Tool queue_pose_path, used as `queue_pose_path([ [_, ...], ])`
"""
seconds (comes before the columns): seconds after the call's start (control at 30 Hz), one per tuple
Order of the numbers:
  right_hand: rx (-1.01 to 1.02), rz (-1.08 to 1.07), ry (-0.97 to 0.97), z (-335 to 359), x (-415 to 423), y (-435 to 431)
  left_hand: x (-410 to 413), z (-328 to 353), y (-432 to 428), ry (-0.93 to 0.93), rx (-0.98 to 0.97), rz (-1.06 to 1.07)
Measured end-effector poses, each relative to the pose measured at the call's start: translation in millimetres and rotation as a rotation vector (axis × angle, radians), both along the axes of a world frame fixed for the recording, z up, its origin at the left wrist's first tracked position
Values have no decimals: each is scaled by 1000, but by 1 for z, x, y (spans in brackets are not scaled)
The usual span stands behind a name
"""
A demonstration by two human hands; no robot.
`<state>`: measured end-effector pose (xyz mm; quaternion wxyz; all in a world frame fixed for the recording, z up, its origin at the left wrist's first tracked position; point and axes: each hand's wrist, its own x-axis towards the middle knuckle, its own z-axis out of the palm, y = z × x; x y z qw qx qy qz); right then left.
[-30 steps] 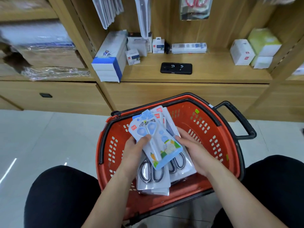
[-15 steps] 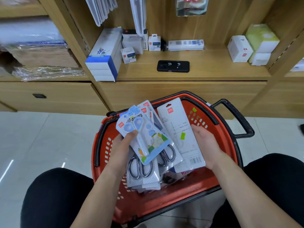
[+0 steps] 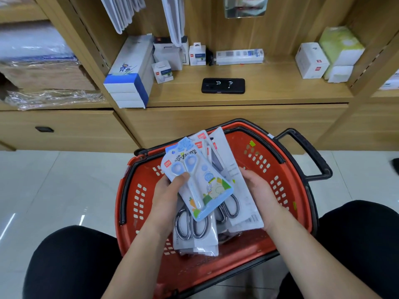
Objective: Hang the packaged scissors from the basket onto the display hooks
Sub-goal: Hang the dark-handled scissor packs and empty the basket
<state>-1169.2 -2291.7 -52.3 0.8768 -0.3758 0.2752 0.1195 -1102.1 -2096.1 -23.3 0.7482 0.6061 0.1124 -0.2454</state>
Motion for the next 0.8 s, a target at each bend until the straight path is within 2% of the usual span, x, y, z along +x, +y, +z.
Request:
queue_pose_path([
  [0.2, -424, -39, -12, 0, 4, -20, 11, 4, 13, -28, 22, 52],
  [0.33, -670, -149, 3, 7, 4, -37, 12, 5, 21, -60, 31, 42],
  [0.47, -1013, -42, -25, 8, 5, -40, 9, 2, 22, -76, 47, 2],
  [0.53, -982, -1, -32, 12, 7, -36, 9, 1, 19, -85, 48, -8],
  [0.63, -765, 53, -44, 24, 11, -13, 8, -2, 8, -84, 42, -14],
  [0.8, -640, 234, -31, 19, 20, 11, 8, -12, -9, -101, 50, -2],
])
